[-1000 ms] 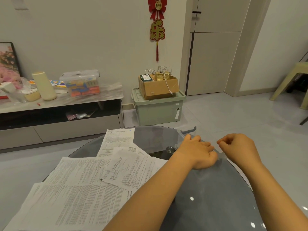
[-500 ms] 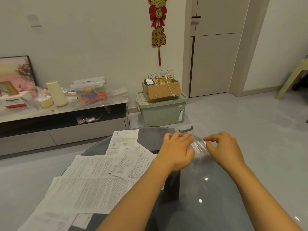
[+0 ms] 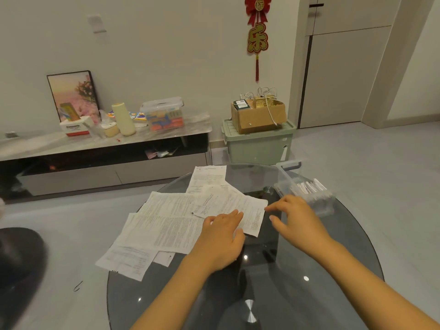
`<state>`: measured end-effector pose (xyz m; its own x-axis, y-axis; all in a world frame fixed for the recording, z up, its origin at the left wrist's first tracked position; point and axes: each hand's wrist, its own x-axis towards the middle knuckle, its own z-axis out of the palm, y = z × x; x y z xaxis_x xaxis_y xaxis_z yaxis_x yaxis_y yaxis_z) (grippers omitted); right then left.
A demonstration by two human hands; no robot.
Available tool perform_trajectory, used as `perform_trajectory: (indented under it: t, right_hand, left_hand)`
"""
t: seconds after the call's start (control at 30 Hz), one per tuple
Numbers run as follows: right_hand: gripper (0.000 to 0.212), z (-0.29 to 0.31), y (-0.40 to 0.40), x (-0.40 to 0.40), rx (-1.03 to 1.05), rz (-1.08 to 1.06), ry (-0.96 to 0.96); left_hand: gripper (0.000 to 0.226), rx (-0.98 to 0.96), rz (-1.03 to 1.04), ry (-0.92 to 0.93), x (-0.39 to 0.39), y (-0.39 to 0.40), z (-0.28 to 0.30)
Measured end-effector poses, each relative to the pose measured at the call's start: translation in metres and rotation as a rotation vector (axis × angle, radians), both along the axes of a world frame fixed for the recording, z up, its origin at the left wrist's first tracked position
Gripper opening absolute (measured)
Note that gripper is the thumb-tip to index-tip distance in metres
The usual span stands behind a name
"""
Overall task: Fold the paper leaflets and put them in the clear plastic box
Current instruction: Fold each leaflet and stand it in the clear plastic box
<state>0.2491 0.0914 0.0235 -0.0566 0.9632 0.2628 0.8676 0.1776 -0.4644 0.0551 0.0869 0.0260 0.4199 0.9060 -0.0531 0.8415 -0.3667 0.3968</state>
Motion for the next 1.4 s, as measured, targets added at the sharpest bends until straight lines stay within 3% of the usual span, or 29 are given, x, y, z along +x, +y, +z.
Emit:
perform_trajectory:
  t: [0.27, 0.47, 0.6, 0.73, 0.83, 0.93, 1.07, 1.23, 1.33, 1.4]
  right_hand:
    - [0.032, -0.012, 0.006, -0.009, -0.148, 0.042, -0.109]
    - [0.043, -0.018, 0.011, -0.011, -0.274, 0.118, -0.225]
    - [0.046, -0.019, 0.010, -0.013, -0.288, 0.189, -0.281]
    - [0.038, -0.019, 0.009, -0.013, -0.211, 0.190, -0.323]
    - [0.025, -0.014, 0.009, -0.011, -0.185, 0.207, -0.333]
    - [0.018, -0.005, 0.009, -0.004, -0.234, 0.250, -0.215]
    - [0.024, 0.005, 0.005, 0.000, -0.354, 0.274, 0.022]
    - [0.027, 0.007, 0.001, 0.005, -0.380, 0.270, 0.095]
    - [0.026, 0.004, 0.002, 0.004, -0.372, 0.227, 0.110]
    - [0.037, 0.001, 0.003, 0.002, -0.371, 0.184, 0.134]
  left_hand:
    - [0.062, -0.085, -0.035, 0.062, -0.006, 0.013, -0.041]
    - [0.076, 0.090, -0.043, 0.140, -0.007, 0.016, -0.050]
    - [0.057, 0.185, -0.049, 0.140, -0.012, 0.012, -0.054]
    - [0.035, 0.227, -0.045, 0.023, -0.011, 0.011, -0.055]
    - [0.026, 0.148, -0.026, -0.120, -0.015, 0.007, -0.056]
    - [0.021, 0.007, 0.041, -0.314, -0.018, 0.002, -0.050]
    - [0.013, -0.206, 0.175, -0.489, -0.022, -0.002, -0.035]
    - [0.018, -0.353, 0.331, -0.708, -0.025, 0.000, -0.026]
    - [0.021, -0.332, 0.373, -0.725, -0.023, 0.001, -0.030]
    - [0.014, -0.252, 0.384, -0.649, -0.022, 0.003, -0.034]
